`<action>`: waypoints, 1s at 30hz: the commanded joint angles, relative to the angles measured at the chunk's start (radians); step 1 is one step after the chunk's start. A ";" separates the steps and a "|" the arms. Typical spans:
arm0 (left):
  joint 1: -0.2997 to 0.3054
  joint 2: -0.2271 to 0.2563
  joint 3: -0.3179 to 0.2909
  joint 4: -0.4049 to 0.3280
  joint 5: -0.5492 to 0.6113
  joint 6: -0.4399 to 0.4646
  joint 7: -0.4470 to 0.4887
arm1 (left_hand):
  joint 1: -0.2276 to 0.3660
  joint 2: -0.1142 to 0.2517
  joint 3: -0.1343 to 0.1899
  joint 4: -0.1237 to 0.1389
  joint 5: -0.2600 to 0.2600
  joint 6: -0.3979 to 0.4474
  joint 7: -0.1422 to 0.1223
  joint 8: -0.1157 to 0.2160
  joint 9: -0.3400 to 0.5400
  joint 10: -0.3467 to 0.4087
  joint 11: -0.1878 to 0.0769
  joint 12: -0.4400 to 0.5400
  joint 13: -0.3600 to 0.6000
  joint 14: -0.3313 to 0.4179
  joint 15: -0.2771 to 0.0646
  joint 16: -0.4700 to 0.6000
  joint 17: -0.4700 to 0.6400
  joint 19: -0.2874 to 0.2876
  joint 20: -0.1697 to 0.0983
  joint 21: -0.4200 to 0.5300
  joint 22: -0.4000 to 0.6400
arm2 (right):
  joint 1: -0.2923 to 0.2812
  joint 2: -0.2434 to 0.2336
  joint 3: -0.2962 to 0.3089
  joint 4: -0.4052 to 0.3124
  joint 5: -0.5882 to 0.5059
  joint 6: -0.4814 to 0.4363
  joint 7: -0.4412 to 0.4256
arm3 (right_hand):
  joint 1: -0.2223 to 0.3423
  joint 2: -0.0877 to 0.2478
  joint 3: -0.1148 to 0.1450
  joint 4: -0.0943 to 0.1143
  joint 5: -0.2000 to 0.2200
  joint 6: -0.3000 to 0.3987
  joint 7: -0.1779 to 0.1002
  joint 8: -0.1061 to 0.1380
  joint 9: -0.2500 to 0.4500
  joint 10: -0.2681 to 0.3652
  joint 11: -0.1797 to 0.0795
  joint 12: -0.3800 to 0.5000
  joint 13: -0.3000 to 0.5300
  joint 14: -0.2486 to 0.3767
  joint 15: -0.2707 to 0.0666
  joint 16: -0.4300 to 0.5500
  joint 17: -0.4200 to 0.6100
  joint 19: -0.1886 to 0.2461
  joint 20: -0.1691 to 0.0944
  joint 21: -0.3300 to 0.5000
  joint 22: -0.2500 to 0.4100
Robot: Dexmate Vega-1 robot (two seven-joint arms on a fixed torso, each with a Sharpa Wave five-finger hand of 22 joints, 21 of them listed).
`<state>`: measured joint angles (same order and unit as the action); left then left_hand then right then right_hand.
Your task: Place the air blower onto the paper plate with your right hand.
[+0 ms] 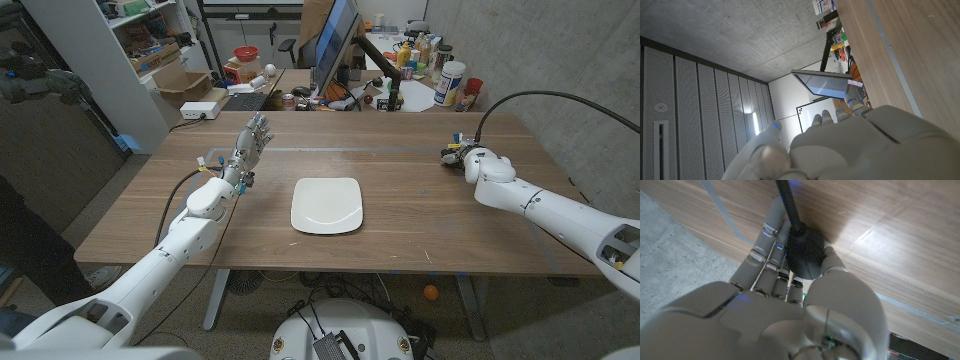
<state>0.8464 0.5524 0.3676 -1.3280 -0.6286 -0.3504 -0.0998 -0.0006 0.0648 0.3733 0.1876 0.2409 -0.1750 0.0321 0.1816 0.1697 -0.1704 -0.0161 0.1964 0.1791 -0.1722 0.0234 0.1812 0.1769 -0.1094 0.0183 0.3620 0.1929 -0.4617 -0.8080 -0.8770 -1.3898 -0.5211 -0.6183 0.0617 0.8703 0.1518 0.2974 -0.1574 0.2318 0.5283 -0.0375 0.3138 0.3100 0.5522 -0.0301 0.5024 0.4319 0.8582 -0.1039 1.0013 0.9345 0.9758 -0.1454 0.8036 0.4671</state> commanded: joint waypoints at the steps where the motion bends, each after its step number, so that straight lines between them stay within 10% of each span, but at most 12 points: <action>1: 0.012 0.008 -0.004 -0.008 0.000 -0.002 0.004 | -0.002 0.094 -0.005 0.000 0.009 -0.035 0.002 0.001 0.005 -0.052 0.007 0.003 0.005 -0.037 0.005 0.005 0.003 0.000 0.000 -0.003 0.002 | -0.067 0.005 0.063 -0.025 0.011 0.061 -0.180 | 0.136 0.039 0.072 0.040 0.011 0.088 -0.013 0.072 0.115 0.031 -0.019 0.217 0.231 0.086 -0.113 0.022 0.219 -0.005 -0.070 0.142 0.072; 6: 0.013 0.008 -0.005 -0.011 -0.001 -0.003 0.004 | -0.002 0.094 -0.005 0.000 0.010 -0.036 0.002 0.001 0.005 -0.051 0.009 0.003 0.005 -0.037 0.005 0.005 0.003 0.000 0.000 -0.004 0.002 | -0.076 0.003 0.072 -0.042 -0.001 0.068 -0.210 | 0.177 0.040 0.102 0.058 0.006 0.115 -0.010 0.118 0.173 0.042 -0.029 0.300 0.334 0.124 -0.115 0.014 0.282 -0.003 -0.071 0.193 0.071; 30: 0.017 0.010 -0.005 -0.015 -0.002 -0.005 -0.001 | -0.001 0.096 -0.009 0.000 0.012 -0.036 0.002 0.001 0.005 -0.053 0.007 0.002 0.005 -0.037 0.006 0.005 0.003 0.001 0.000 -0.006 0.002 | -0.120 -0.044 0.115 -0.166 -0.055 0.140 -0.257 | 0.192 0.032 0.111 0.074 -0.003 0.116 -0.008 0.136 0.201 0.041 -0.026 0.322 0.371 0.131 -0.114 0.008 0.289 0.001 -0.070 0.231 0.061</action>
<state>0.8610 0.5605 0.3624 -1.3413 -0.6290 -0.3563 -0.0973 -0.0006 0.0648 0.3650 0.1876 0.2487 -0.1750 0.0321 0.1815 0.1697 -0.1704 -0.0161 0.1964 0.1791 -0.1722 0.0234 0.1812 0.1770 -0.1094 0.0183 0.3620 0.1929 -0.5512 -0.8226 -0.7855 -1.4835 -0.5487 -0.5189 -0.1671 1.0566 0.1843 0.4042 -0.0900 0.2303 0.6360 -0.0465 0.4406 0.5084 0.5857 -0.0532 0.8229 0.8013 0.9810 -0.1450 1.0094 1.2204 0.9669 -0.1464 1.0283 0.5281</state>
